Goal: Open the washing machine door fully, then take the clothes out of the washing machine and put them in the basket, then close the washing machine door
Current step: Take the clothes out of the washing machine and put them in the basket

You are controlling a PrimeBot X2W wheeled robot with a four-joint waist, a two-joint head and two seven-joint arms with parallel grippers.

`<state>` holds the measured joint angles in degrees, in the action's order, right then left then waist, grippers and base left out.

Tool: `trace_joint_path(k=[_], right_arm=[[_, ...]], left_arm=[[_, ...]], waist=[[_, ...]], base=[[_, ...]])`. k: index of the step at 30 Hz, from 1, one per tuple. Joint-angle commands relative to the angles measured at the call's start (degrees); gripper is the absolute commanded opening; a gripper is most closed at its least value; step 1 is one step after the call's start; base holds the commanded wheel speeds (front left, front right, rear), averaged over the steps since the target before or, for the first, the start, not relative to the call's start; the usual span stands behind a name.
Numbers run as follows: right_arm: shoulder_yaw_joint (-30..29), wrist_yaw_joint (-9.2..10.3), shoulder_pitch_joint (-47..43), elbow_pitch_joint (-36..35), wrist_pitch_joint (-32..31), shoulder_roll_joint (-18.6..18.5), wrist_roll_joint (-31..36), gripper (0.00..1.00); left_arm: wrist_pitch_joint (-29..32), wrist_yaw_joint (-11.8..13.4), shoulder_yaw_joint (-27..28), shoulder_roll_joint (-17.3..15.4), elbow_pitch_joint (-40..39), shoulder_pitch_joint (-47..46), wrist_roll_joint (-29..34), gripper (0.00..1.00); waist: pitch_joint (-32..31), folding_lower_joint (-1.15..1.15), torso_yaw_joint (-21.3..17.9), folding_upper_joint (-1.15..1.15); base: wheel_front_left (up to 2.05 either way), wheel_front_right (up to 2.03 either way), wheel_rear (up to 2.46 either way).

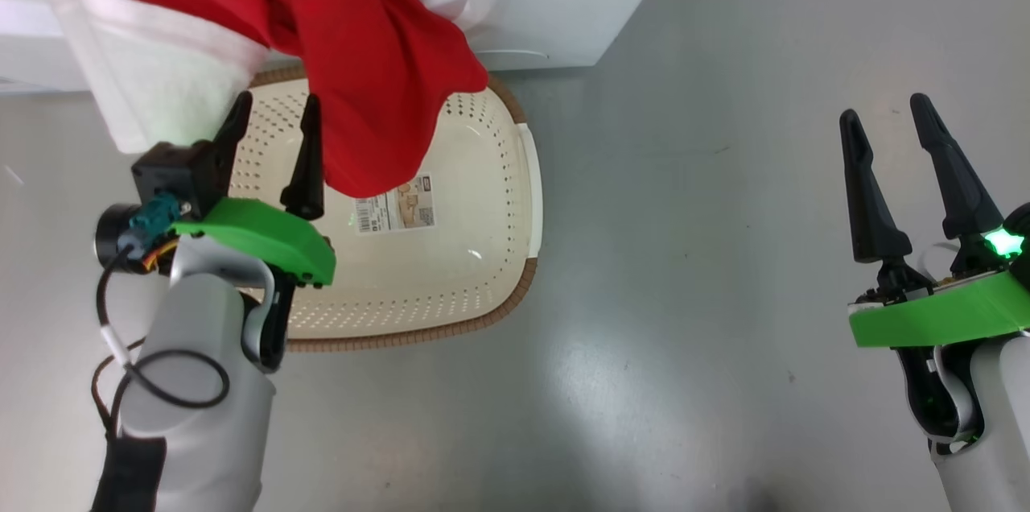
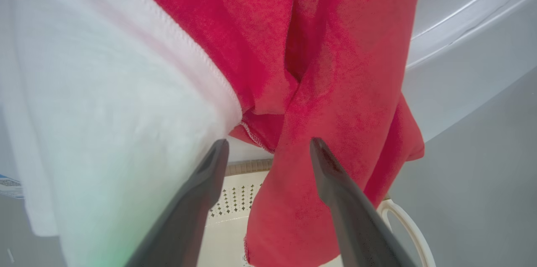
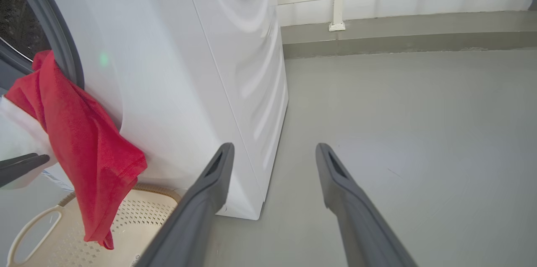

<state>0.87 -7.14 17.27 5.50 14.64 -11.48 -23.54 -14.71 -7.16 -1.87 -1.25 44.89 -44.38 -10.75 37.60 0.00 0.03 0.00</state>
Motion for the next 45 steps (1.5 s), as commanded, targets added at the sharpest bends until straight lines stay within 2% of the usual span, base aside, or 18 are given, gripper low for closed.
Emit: trace_joint_path(k=[1, 14, 21, 26, 35, 45], right_arm=[[1.1, -0.35, -2.5, -1.0, 0.4, -0.8, 0.7, 1.00], [0.8, -0.35, -4.1, -0.8, 0.4, -1.2, 0.7, 1.00], [0.6, -0.35, -4.9, -0.7, 0.4, -1.5, 0.6, 1.00], [0.7, -0.35, -5.2, -0.8, 0.4, -1.7, 0.5, 1.00], [0.5, -0.35, -5.1, -0.8, 0.4, -1.7, 0.5, 1.00], [0.6, -0.35, -5.1, -0.8, 0.4, -1.6, 0.5, 1.00]], left_arm=[[-0.3, -0.3, 1.2, -1.6, -2.2, 2.6, -0.3, 1.00], [-0.3, -0.3, 2.3, -1.6, -20.6, 12.7, -0.6, 1.00], [-0.3, -0.3, 3.7, -1.6, -27.6, 18.0, -0.9, 1.00], [-0.3, -0.3, 4.5, -1.6, -31.0, 20.8, -1.7, 1.00], [-0.3, 1.5, 4.9, -1.6, -39.1, 27.5, -3.0, 1.00], [-0.3, 1.9, 4.5, -1.6, -39.7, 27.0, -3.2, 1.00]], waist=[[-0.5, 0.00, 0.4, 0.00], [-3.0, 0.00, 2.1, 0.00], [-4.0, 0.00, 2.7, 0.00], [-4.3, 0.00, 2.9, 0.00], [-4.1, 0.00, 2.6, 0.00], [-4.0, 0.00, 2.6, 0.00]], base=[[0.00, 0.00, 0.00], [0.00, 0.00, 0.00], [0.00, 0.00, 0.00], [0.00, 0.00, 0.00], [0.00, 0.00, 0.00], [0.00, 0.00, 0.00]])
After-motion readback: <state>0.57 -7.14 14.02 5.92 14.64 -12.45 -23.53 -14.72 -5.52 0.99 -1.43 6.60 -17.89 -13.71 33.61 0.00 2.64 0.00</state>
